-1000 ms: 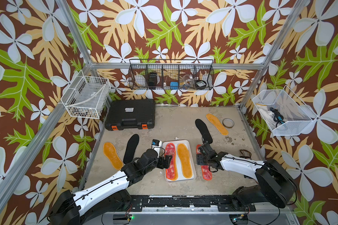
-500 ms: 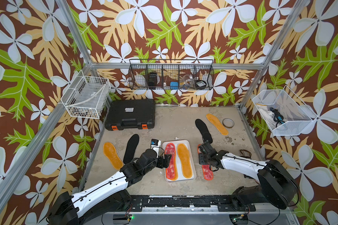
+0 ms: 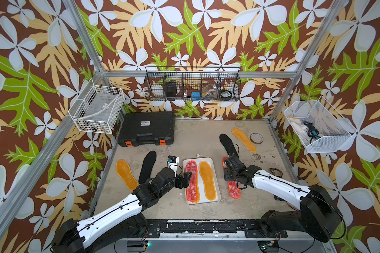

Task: Put the insoles into the storage box
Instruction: Pick up the insole from the center of the board, then place the insole in the storage box.

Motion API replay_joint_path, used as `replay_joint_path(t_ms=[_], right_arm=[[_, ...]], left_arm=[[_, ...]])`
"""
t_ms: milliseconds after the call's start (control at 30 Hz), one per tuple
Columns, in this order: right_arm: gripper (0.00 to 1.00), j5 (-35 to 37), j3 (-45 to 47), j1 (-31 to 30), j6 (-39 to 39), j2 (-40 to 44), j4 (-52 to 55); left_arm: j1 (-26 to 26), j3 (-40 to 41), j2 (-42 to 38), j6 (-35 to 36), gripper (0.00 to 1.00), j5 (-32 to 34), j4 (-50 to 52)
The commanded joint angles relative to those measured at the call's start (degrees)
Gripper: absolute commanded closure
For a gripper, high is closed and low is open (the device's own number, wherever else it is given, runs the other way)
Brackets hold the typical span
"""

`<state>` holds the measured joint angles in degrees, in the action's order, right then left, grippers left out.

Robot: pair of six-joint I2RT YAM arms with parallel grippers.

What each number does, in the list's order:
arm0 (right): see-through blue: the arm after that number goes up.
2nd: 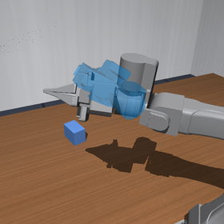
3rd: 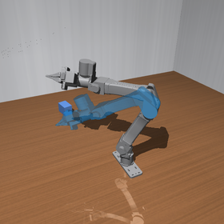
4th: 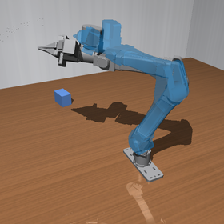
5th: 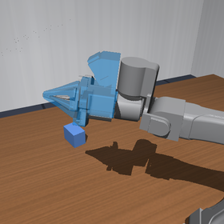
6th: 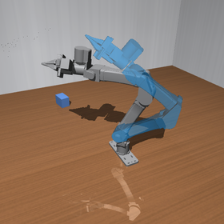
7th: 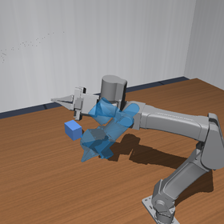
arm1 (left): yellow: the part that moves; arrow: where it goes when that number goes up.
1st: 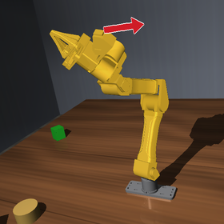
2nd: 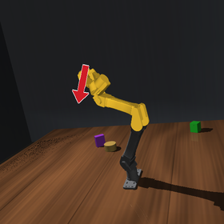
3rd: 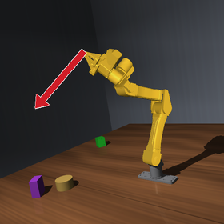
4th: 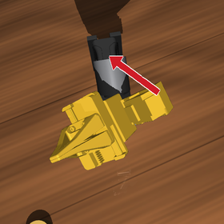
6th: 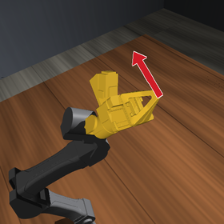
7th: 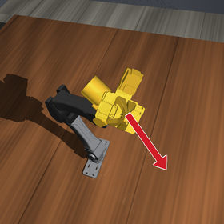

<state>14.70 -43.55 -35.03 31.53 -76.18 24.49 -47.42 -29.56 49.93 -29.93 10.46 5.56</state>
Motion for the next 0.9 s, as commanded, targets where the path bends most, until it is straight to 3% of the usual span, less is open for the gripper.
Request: replay_joint_path(t_ms=[0, 200, 500, 867], right_arm=[[0.40, -0.3, -2.7, -0.1, -0.6, 1.4, 3.0], [0.40, -2.3, -8.8, -1.9, -0.2, 1.9, 6.4], [0.40, -4.2, -16.7, -12.1, 5.5, -3.6, 5.6], [0.39, -5.9, -14.0, -14.0, 9.7, -10.2, -1.4]], left_arm=[[0.0, -0.7, -0.2, 0.2, 0.08, 1.1, -0.2], [0.0, -0.9, 0.2, -0.3, 0.08, 1.1, -1.0], [0.0, -1.0, 0.6, -0.4, 0.08, 2.6, 0.0], [0.0, -0.3, 0.0, -0.9, 0.08, 3.0, 0.6]])
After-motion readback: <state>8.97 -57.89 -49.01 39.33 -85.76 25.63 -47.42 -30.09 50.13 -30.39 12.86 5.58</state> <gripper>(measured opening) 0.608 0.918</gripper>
